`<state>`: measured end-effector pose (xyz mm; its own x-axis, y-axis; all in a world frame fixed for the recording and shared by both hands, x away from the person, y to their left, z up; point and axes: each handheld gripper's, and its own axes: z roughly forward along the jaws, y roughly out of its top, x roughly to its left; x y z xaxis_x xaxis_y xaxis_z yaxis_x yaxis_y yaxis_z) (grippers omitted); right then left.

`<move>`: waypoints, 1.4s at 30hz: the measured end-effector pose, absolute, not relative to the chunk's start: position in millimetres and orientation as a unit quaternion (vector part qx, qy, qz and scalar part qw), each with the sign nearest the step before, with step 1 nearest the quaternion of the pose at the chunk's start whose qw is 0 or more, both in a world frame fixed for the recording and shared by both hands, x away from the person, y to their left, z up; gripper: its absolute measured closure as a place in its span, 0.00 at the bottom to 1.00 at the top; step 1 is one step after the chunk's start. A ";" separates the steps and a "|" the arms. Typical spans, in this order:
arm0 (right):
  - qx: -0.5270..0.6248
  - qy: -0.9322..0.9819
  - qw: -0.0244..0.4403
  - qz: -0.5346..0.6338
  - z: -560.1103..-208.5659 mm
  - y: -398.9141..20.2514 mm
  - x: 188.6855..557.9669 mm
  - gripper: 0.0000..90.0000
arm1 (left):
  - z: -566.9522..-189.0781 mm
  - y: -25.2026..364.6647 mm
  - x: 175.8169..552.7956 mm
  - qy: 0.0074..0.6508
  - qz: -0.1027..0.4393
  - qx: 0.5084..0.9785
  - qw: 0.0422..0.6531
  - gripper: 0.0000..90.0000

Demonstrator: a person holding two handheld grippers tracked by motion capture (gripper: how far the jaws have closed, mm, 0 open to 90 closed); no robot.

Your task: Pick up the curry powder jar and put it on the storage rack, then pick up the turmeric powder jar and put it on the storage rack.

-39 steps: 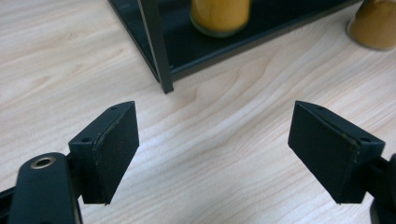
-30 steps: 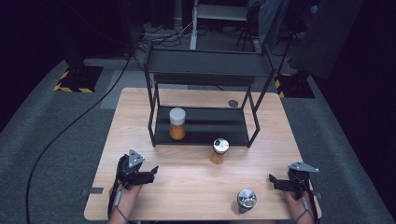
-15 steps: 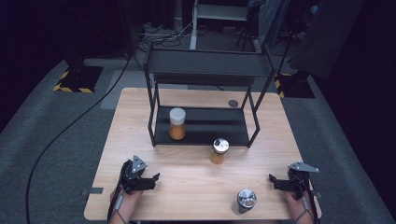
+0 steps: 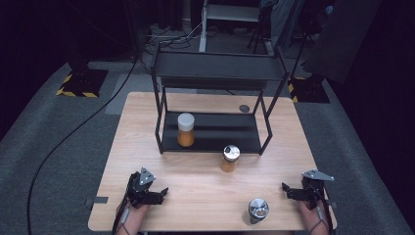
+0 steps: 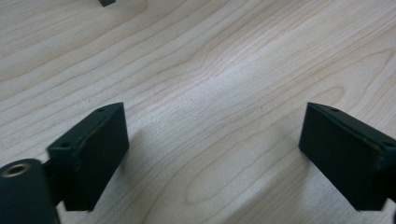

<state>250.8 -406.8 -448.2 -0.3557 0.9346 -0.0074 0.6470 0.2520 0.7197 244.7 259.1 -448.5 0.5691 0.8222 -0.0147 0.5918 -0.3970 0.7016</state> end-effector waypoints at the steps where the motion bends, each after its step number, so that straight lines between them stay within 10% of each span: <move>1: 0.521 0.759 0.225 0.320 -448.2 -406.8 250.8 0.00 | -448.5 259.1 244.7 0.432 0.170 0.818 0.339 0.07; 42: 0.480 0.772 0.218 0.355 -394.7 -390.8 269.7 0.03 | -448.7 262.5 246.0 0.424 0.167 0.822 0.341 0.06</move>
